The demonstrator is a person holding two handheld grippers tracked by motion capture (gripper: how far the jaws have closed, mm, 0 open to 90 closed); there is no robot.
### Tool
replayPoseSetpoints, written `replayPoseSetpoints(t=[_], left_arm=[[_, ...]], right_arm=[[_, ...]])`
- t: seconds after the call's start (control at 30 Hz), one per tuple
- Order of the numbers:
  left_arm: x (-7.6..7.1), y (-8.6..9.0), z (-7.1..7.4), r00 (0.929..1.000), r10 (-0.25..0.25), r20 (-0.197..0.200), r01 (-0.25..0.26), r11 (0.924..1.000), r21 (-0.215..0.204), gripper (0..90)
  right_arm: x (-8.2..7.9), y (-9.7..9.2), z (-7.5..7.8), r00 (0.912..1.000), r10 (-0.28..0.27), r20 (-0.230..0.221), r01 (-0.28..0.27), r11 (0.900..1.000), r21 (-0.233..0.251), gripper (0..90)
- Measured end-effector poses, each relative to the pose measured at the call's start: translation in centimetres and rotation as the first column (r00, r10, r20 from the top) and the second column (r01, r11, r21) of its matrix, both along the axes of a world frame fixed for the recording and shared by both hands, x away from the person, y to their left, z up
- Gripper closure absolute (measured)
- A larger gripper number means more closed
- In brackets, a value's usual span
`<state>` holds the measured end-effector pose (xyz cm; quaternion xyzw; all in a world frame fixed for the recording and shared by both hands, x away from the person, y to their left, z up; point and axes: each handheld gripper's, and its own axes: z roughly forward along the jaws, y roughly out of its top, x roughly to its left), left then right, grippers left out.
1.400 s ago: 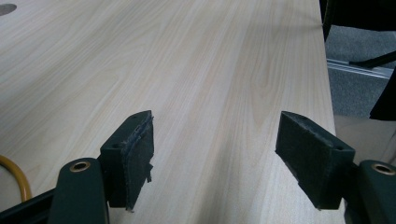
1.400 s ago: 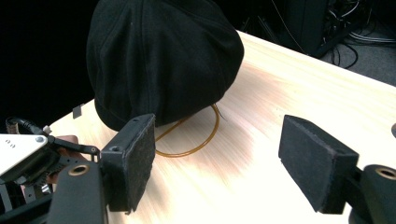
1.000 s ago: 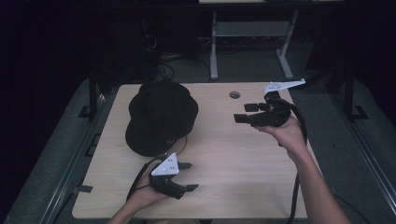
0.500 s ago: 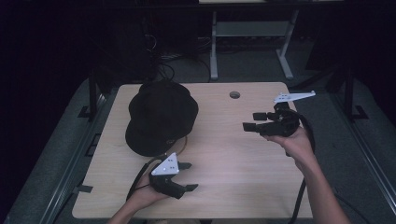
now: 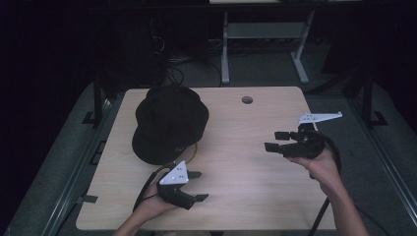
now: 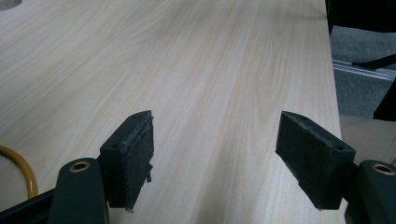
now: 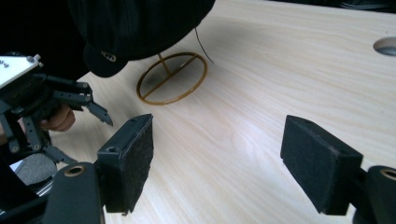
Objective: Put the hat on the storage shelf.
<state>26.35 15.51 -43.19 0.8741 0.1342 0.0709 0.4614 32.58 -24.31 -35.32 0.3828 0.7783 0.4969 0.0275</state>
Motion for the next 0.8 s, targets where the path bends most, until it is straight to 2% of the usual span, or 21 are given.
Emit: replayPoseSetpoints(t=[0.33, 0.6, 0.8], left_arm=[[0.0, 0.1, 0.0, 1.0, 0.006, 0.001, -0.006, 1.0, -0.004, 27.2], [0.0, 0.2, 0.1, 0.9999, 0.011, 0.0, -0.011, 0.9999, -0.01, 27.2], [0.0, 0.3, 0.1, 1.0, 0.008, 0.001, -0.008, 1.0, -0.003, 27.2]], right_arm=[[-1.5, -1.2, -1.8, 0.9999, -0.017, -0.001, 0.017, 0.9998, -0.005, 25.1], [-3.1, -1.9, -3.8, 0.9993, -0.022, -0.03, 0.021, 0.9996, -0.02, 25.1], [-4.4, -2.8, -5.1, 0.9988, -0.038, -0.032, 0.038, 0.9991, -0.018, 25.1]])
